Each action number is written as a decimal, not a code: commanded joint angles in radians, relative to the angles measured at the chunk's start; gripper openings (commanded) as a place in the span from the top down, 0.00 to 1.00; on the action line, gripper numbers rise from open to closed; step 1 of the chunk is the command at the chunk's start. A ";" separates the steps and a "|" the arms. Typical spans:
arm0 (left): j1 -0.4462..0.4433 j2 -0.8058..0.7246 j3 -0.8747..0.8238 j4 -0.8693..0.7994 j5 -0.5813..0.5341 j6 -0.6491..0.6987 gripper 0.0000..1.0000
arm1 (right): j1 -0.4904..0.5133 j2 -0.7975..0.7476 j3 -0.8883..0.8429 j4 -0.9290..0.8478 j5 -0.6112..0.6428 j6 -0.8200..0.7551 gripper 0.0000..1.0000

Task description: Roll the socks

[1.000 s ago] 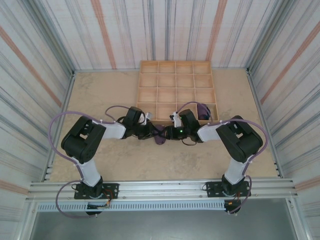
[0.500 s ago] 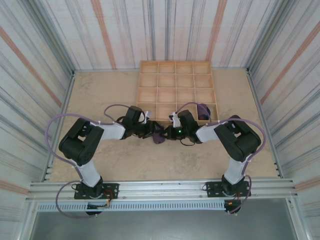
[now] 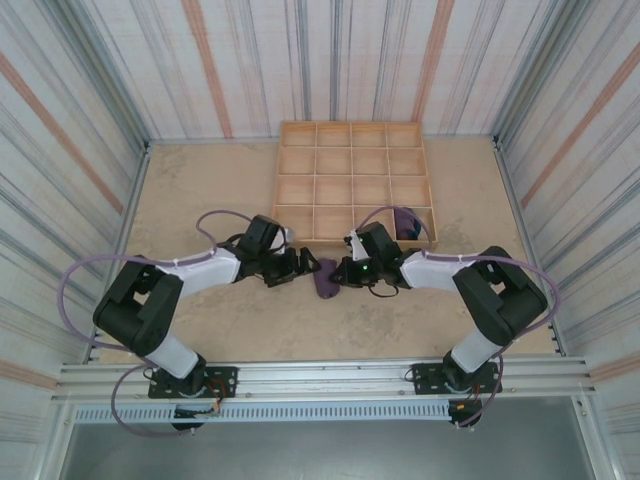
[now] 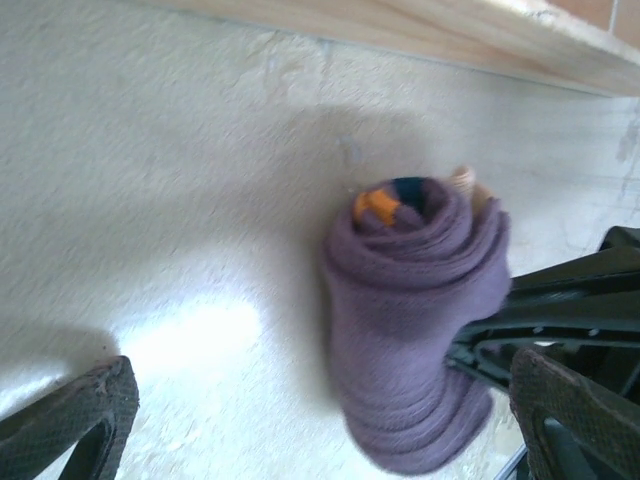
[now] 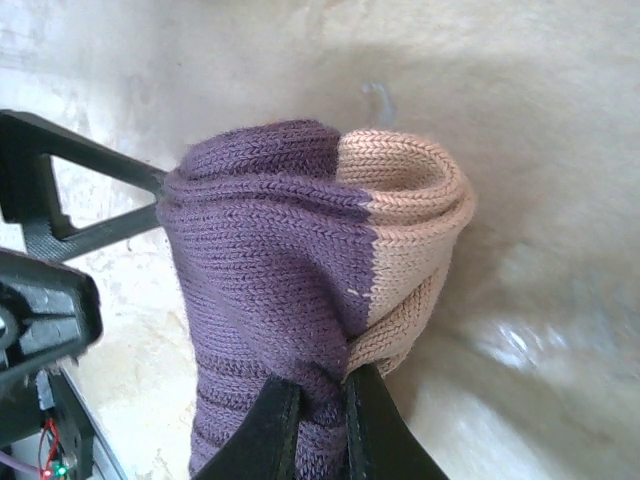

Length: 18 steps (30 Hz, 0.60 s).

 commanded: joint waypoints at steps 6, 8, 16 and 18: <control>0.031 -0.090 0.031 -0.108 -0.021 0.026 0.01 | -0.054 -0.122 0.082 -0.239 0.048 -0.072 1.00; 0.035 -0.110 0.032 -0.119 -0.023 0.027 0.01 | -0.077 -0.142 0.108 -0.279 0.049 -0.086 1.00; 0.055 -0.204 0.036 -0.200 -0.048 0.043 0.01 | -0.175 -0.179 0.225 -0.411 0.063 -0.161 1.00; 0.065 -0.230 0.039 -0.238 -0.054 0.054 0.01 | -0.206 -0.174 0.256 -0.435 0.061 -0.185 1.00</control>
